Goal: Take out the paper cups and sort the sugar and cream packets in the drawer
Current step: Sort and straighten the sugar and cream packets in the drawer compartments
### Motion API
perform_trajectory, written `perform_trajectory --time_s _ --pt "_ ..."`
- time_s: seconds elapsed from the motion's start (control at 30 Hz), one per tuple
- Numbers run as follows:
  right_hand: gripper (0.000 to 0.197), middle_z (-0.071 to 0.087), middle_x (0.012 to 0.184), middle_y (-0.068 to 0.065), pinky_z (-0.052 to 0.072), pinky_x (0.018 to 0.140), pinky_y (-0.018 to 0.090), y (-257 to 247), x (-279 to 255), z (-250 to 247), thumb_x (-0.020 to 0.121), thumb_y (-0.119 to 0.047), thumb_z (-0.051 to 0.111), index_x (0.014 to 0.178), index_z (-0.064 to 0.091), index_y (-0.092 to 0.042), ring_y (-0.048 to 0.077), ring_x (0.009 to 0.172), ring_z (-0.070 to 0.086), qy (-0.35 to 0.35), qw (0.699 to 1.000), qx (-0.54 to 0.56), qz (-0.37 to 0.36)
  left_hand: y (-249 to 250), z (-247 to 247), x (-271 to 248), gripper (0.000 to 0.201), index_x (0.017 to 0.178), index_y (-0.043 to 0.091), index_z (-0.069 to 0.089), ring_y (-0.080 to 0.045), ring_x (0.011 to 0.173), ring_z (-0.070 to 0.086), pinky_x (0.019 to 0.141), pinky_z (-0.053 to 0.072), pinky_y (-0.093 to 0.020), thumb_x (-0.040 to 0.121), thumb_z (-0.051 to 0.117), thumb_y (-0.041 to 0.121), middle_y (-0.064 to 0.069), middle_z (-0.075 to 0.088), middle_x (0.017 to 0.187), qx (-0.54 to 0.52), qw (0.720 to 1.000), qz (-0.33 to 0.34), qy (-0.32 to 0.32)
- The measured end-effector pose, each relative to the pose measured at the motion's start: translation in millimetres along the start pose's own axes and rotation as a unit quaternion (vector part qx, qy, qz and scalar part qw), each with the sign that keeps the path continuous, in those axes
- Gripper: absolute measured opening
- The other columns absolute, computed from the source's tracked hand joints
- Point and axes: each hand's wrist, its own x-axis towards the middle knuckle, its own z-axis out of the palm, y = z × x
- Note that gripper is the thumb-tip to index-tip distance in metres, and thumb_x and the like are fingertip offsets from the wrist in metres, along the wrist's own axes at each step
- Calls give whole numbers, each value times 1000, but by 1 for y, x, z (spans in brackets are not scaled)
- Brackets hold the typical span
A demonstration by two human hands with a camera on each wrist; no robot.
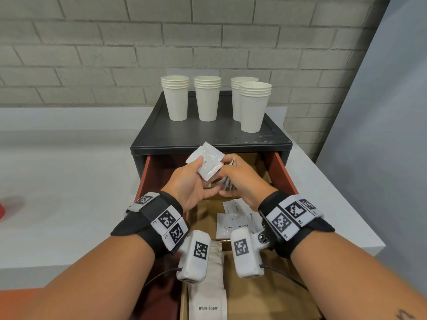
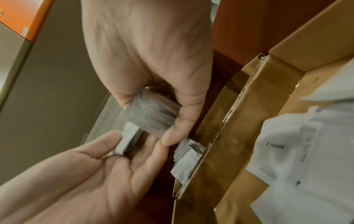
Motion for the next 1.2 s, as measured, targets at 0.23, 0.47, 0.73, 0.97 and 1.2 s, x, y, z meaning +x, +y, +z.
perform_trajectory --time_s 0.23,0.47,0.73,0.97,1.2 --pt "33 54 109 9 55 67 25 -3 2 -12 89 -3 56 117 51 -21 16 87 57 49 999 20 -13 -2 -4 1 29 120 17 48 -24 102 60 75 54 -29 93 53 7 -9 57 118 102 991 26 77" --pt "42 61 109 9 54 53 21 4 3 -8 79 -6 72 114 52 -20 19 83 65 -6 998 -5 -64 -2 -1 -4 10 102 15 60 -17 87 66 69 57 -24 93 54 17 -8 68 101 78 996 17 41" --pt "35 61 116 7 55 68 26 1 6 -17 82 1 67 109 55 -18 18 89 65 40 996 46 -62 2 1 -3 19 111 16 59 -15 86 64 63 54 -23 95 53 25 -7 67 104 79 988 40 126" --pt "39 60 121 9 55 70 27 1 8 -17 85 2 63 120 54 -11 23 97 65 18 995 77 -69 2 -2 -4 8 92 13 64 -11 75 63 52 53 -12 92 57 17 -8 69 98 110 988 64 93" --pt "43 56 126 11 54 66 24 0 11 -26 87 4 58 125 50 -14 27 108 59 75 989 110 -68 5 -7 -3 5 91 13 58 -13 82 64 57 53 -14 92 55 10 -9 66 99 89 985 107 106"
